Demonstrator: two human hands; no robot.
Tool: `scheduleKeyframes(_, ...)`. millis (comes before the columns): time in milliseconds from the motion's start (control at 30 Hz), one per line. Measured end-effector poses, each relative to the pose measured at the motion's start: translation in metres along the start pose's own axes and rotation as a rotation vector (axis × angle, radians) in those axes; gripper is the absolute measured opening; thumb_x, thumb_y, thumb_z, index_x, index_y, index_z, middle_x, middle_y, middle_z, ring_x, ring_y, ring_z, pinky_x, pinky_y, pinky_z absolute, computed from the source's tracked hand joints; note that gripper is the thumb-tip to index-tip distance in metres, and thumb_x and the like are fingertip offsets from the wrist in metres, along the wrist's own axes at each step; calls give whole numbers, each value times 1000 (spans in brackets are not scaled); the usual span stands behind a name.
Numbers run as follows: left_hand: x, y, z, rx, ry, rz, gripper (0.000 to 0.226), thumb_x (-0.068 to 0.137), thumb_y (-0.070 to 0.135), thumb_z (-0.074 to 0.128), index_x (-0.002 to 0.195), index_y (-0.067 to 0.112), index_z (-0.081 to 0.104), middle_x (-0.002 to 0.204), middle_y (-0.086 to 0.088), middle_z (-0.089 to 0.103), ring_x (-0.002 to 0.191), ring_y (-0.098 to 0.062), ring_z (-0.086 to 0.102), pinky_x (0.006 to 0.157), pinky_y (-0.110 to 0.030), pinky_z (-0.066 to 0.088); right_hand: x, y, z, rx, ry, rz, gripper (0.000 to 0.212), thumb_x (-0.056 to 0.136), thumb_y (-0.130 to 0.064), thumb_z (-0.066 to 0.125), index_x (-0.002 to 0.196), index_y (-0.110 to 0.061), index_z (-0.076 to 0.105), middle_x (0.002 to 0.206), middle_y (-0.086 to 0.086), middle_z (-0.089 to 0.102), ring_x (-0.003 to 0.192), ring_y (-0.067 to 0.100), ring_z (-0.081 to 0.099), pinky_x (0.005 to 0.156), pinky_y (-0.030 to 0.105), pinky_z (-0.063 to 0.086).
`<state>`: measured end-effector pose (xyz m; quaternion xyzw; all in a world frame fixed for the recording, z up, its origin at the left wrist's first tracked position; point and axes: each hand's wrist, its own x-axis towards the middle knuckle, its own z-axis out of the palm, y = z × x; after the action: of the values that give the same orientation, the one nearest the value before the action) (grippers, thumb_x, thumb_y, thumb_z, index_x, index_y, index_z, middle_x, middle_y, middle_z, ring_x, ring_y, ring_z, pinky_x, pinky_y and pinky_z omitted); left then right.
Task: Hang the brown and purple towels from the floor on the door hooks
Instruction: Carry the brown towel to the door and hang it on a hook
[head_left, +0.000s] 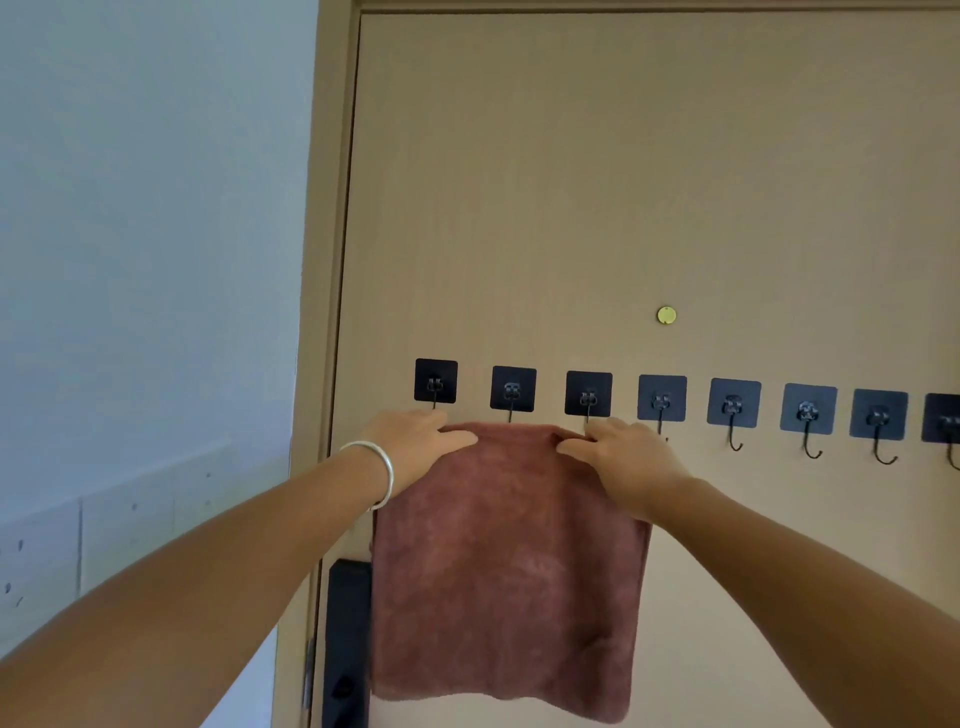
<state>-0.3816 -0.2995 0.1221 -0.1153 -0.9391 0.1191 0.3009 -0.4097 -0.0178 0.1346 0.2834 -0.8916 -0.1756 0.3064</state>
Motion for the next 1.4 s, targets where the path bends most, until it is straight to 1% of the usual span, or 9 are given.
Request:
scheduleKeyframes(100,26,0,5,-7,-5,-106,53,88,74,30,97,27,54,80,8,57,72,-12,55,58,-24,37,27,-1,3,-29,-40,57,66,94,-16,53,147,-36,20,123,5,46,111,25,46,79,33,36)
scheduleKeyframes(200,50,0,11,19,-94,-206,44,98,47,41,138,30,38,106,3,53,95,-24,57,73,-28,42,51,-5,11,-37,-93,122,73,93,-15,55,150,-31,11,129,8,44,116,27,44,87,35,40)
scheduleKeyframes(333,73,5,30,-13,-185,-313,59,97,30,46,149,38,18,134,-11,41,106,-32,53,78,-34,40,74,-11,28,-37,-127,177,65,97,-18,49,151,-25,13,132,11,44,118,29,44,91,38,40)
scheduleKeyframes(467,82,14,51,-56,-183,-308,45,101,31,32,146,32,34,138,-3,48,117,-27,52,84,-35,38,81,-18,53,-24,-148,178,55,100,-22,43,149,-22,20,134,12,45,120,29,44,94,38,39)
scheduleKeyframes(600,68,23,64,39,-299,-318,65,98,27,42,152,36,9,147,-12,35,126,-33,45,102,-38,38,77,-25,79,23,-146,159,67,95,-25,55,150,-22,18,132,10,46,118,29,45,94,40,41)
scheduleKeyframes(733,59,35,68,-56,-409,-310,62,97,49,40,151,41,10,140,-8,41,116,-29,53,93,-36,42,75,-43,96,115,-164,137,61,95,-26,55,148,-27,25,130,8,45,117,28,44,92,40,42)
scheduleKeyframes(1067,36,73,89,-95,-405,-302,36,95,14,44,131,17,51,134,-9,44,121,-31,47,100,-43,45,69,-60,106,567,-140,180,29,96,-26,50,124,-17,54,117,6,55,102,24,55,84,34,49)
scheduleKeyframes(1233,27,69,82,-572,-536,-372,47,94,9,44,139,24,45,131,-3,56,119,-25,54,103,-29,42,51,-55,102,549,-288,23,47,93,-29,55,136,-21,40,124,6,56,107,27,57,92,39,51)
scheduleKeyframes(1400,45,53,39,-352,-378,-404,34,91,4,38,119,17,54,112,-7,63,104,-29,60,92,-38,51,43,-9,76,469,-114,101,40,93,-17,51,131,-28,49,126,0,55,109,24,57,90,36,50)
